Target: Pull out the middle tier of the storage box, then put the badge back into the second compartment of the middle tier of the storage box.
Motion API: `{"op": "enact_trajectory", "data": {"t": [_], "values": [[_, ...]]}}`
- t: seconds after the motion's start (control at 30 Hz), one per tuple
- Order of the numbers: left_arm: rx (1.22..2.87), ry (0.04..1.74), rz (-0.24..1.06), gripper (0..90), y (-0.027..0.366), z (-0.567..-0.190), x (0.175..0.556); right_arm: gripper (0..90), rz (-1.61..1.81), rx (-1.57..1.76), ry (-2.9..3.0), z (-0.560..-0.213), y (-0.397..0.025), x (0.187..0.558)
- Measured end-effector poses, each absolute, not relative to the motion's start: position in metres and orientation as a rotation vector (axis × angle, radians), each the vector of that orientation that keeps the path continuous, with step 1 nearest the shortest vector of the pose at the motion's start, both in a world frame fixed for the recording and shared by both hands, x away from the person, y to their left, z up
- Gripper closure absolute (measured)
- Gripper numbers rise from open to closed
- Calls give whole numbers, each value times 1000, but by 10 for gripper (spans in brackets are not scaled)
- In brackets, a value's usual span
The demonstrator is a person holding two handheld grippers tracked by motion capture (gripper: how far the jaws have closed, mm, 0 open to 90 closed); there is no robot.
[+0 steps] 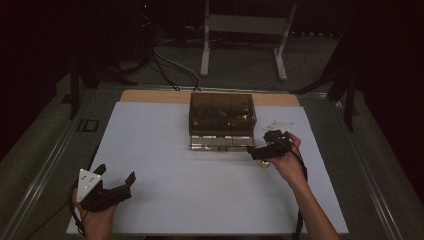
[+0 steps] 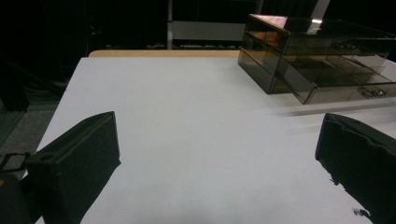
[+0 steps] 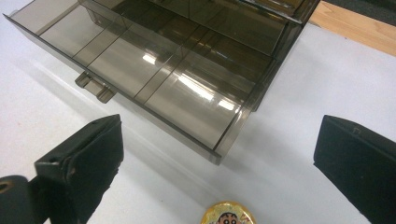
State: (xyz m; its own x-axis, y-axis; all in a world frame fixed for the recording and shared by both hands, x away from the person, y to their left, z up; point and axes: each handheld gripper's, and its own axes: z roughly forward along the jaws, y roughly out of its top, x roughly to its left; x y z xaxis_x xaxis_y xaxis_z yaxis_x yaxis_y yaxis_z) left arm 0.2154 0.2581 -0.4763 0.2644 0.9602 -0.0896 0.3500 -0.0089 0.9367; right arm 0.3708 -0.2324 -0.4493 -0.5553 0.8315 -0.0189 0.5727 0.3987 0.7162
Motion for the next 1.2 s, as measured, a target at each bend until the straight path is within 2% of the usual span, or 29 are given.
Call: {"op": "enact_trajectory", "data": {"t": [0.9, 1.2], "values": [[1551, 1263, 779, 11, 258, -477, 215, 17, 911, 1258, 2268, -455, -250, 358], [1551, 1264, 780, 11, 258, -477, 215, 20, 803, 1279, 2283, -463, -250, 357]]}}
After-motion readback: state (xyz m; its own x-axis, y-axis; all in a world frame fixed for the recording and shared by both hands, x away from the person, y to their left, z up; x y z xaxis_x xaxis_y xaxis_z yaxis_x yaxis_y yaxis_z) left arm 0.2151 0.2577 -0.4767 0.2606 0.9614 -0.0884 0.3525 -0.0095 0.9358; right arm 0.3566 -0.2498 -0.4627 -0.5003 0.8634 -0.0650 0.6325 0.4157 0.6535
